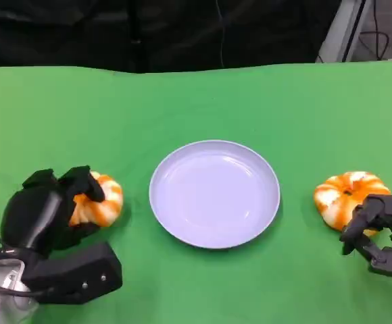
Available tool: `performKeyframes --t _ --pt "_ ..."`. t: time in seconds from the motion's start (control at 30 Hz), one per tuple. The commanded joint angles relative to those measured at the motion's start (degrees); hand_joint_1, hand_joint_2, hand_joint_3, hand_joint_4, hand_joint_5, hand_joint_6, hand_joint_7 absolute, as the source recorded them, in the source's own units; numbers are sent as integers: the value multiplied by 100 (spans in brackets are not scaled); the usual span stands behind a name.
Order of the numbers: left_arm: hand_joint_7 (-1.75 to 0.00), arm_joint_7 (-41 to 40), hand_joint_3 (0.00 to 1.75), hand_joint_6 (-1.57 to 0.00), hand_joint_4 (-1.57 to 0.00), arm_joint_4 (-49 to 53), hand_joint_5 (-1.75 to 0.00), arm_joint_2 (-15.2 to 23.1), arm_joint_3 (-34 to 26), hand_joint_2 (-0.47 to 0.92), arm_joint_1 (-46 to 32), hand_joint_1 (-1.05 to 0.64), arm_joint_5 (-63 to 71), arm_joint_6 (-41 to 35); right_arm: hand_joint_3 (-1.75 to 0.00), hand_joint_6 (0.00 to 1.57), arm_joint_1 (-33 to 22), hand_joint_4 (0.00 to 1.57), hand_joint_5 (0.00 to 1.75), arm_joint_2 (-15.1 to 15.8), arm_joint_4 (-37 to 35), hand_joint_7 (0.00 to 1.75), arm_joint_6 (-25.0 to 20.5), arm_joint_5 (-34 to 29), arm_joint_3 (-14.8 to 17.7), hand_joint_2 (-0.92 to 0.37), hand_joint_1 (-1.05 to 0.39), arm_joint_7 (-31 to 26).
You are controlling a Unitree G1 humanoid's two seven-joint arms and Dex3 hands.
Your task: Grasp the bread from the table and place it into the plate.
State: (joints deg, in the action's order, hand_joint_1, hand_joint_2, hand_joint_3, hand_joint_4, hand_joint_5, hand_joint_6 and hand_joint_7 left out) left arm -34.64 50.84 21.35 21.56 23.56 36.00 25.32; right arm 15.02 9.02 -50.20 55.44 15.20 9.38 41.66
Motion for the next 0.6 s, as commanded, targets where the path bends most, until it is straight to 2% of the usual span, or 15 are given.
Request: performKeyframes --t 0.03,0.27,0.6 --pt "-151 146 27 -56 -47 -735 -175 217 -165 92 -288 -9 35 -223 -75 93 -38 87 140 45 17 100 18 44 19 -75 13 -36" --pt "-148 430 29 -55 -44 -1985 -175 310 -317 92 -734 -10 193 -679 -77 92 -25 87 141 50 -22 99 43 35 16 -73 12 -27" --pt "-145 767 29 -57 -44 -3224 -175 285 -522 92 -1155 -9 332 -1009 -78 92 -3 87 141 39 -62 99 65 35 15 -72 12 -17"
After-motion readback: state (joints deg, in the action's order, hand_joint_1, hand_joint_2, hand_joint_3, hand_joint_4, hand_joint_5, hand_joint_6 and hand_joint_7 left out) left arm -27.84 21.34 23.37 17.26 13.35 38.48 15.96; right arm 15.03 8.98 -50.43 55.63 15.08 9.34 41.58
